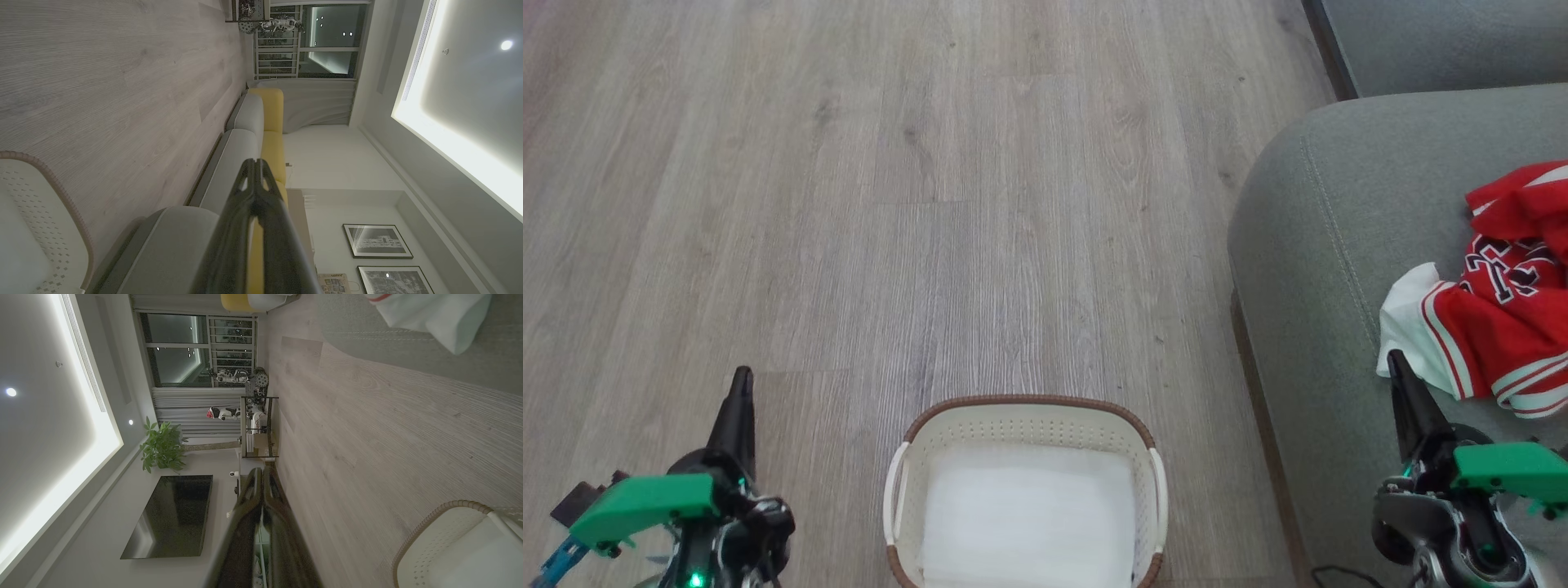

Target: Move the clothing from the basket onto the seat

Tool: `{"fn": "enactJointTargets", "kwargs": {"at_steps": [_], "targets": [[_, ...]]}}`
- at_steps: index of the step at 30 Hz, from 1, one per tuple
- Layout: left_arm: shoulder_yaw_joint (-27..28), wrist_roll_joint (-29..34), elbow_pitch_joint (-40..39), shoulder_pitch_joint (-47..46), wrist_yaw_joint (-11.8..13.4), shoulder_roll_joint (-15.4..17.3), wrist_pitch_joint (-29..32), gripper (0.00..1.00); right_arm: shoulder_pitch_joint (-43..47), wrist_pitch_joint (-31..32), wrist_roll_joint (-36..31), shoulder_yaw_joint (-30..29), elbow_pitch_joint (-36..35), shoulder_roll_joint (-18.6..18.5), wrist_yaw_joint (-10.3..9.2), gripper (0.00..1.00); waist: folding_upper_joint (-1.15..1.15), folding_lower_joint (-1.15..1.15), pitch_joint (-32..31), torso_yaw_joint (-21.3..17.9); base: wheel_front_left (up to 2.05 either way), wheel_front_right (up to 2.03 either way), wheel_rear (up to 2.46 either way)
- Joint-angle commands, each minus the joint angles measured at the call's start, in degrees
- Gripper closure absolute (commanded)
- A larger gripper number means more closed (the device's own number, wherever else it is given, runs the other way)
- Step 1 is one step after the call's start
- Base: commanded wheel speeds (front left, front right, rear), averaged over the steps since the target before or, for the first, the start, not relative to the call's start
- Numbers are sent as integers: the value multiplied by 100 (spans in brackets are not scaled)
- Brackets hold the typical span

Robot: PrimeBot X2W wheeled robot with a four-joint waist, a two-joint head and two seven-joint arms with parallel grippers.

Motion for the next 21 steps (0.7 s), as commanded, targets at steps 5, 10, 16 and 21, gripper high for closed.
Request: {"fn": "enactJointTargets", "kwargs": {"at_steps": [5, 10, 16, 21], "targets": [[209, -14, -207, -283, -38, 45, 44, 100, -291, 42, -33, 97, -186, 36, -1, 100, 0, 0, 0, 0, 0, 0, 0], [209, -14, -207, -283, -38, 45, 44, 100, -291, 44, -35, 94, -186, 38, -1, 100, 0, 0, 0, 0, 0, 0, 0], [209, -14, -207, -283, -38, 45, 44, 100, -291, 46, -38, 91, -186, 40, -1, 100, 0, 0, 0, 0, 0, 0, 0], [209, -14, -207, -283, -38, 45, 44, 100, -292, 48, -40, 88, -186, 42, -1, 100, 0, 0, 0, 0, 0, 0, 0]]}}
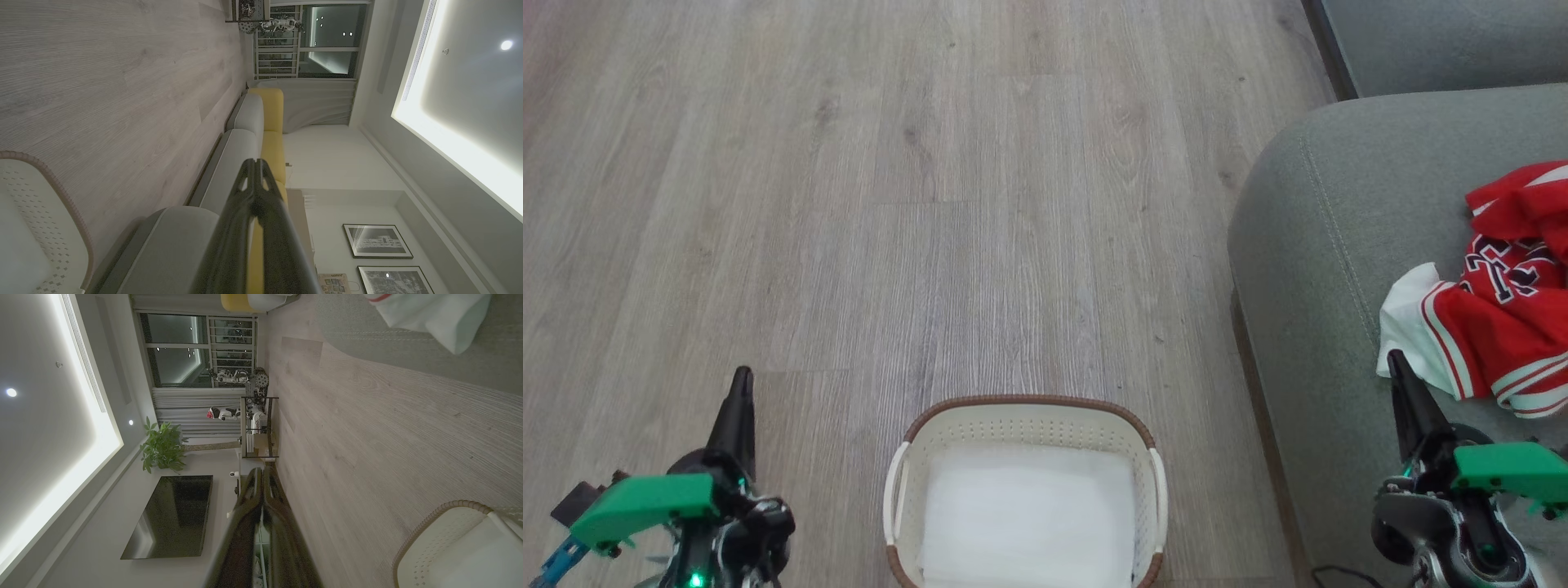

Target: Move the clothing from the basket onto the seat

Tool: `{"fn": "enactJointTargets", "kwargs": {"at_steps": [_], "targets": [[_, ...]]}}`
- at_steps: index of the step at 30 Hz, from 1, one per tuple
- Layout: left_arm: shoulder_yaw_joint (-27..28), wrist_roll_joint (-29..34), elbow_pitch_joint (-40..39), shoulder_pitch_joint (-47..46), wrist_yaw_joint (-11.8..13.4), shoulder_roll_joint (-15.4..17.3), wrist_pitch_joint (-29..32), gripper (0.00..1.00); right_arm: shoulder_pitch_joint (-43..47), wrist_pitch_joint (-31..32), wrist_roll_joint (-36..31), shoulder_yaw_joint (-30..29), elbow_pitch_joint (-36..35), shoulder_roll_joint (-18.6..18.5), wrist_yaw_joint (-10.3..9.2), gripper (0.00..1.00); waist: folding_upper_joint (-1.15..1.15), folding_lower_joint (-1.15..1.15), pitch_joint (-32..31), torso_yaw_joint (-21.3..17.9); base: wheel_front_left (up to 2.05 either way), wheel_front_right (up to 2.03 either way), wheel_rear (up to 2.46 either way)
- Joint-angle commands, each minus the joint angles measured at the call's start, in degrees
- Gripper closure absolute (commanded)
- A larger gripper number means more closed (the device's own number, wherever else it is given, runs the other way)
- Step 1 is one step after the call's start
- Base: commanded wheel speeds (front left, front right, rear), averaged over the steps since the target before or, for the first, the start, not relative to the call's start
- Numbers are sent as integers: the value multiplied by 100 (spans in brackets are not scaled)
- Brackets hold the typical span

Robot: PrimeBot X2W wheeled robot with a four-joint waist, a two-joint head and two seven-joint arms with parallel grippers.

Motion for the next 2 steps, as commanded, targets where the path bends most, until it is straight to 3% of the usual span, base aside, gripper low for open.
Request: {"fn": "enactJointTargets", "kwargs": {"at_steps": [1, 2], "targets": [[208, -14, -207, -283, -38, 45, 44, 100, -292, 49, -40, 94, -187, 37, -1, 100, 0, 0, 0, 0, 0, 0, 0], [208, -14, -207, -283, -39, 45, 44, 100, -292, 49, -41, 94, -187, 37, -1, 100, 0, 0, 0, 0, 0, 0, 0]]}}
